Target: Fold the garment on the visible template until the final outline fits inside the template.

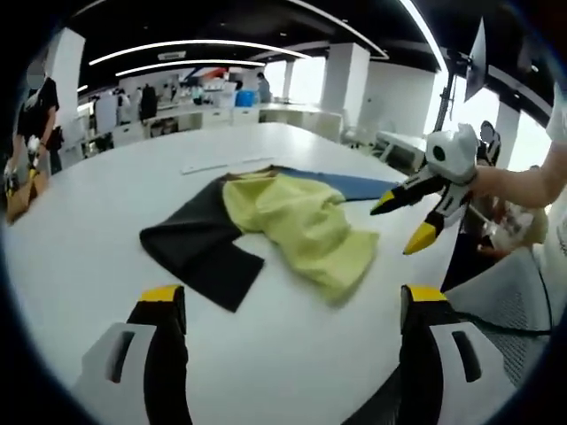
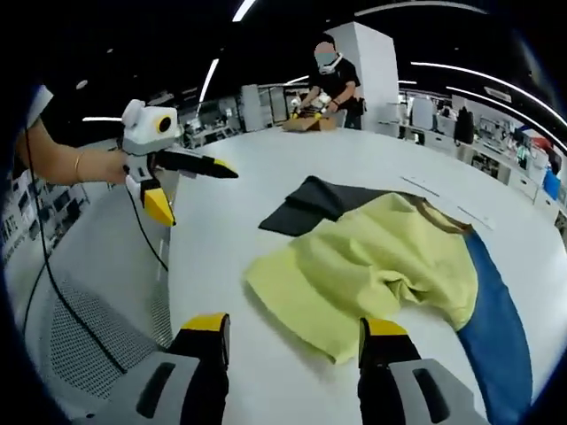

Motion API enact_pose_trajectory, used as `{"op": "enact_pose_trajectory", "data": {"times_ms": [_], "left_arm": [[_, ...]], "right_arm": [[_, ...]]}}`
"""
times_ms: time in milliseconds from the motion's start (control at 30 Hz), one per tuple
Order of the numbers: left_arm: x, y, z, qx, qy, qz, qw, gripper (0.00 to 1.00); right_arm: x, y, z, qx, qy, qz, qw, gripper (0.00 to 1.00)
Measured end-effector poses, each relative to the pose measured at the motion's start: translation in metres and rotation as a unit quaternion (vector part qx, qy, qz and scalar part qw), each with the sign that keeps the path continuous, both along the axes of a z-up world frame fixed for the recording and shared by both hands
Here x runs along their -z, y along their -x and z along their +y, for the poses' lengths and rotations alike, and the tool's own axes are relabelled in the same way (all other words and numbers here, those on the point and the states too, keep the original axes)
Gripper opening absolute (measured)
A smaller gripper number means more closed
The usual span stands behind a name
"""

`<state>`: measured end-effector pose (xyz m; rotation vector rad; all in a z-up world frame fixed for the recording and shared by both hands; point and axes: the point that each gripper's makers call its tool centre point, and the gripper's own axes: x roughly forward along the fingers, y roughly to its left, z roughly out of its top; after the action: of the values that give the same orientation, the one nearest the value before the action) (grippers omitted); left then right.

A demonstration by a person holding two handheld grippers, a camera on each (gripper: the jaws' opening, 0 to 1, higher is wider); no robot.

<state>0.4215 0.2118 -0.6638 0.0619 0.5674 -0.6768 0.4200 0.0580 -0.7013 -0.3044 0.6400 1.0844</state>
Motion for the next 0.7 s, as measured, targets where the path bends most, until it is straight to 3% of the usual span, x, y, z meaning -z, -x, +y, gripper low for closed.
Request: {"op": "enact_pose_trajectory", "data": {"times_ms": [133,200,233,533,700], "left_arm": [[0.001,0.001,-0.002,0.002,-0.002,0.000,1.0000,0.96],[0.001,0.002,-0.003,0.004,-0.003,0.000,1.0000,0.96],[0.001,0.003,-0.003,0.005,-0.003,0.000,1.0000,0.96],[0.002,0.006,0.002,0.004,-0.007,0.002,1.0000,0.95],[0.003,0.007,0.008,-0.003,-0.012,0.003,0.9999,0.95]], "right_arm": [[0.007,0.000,0.015,-0.014,0.009,-0.011,0.9998,0.47],[0.011,-0.003,0.020,-0.031,0.032,-0.037,0.9983,0.42],[0.014,-0.006,0.027,-0.044,0.049,-0.072,0.9952,0.40],[0.031,0.000,0.066,-0.082,0.064,-0.075,0.9918,0.29],[0.038,-0.005,0.074,-0.064,0.072,-0.068,0.9930,0.25]]}}
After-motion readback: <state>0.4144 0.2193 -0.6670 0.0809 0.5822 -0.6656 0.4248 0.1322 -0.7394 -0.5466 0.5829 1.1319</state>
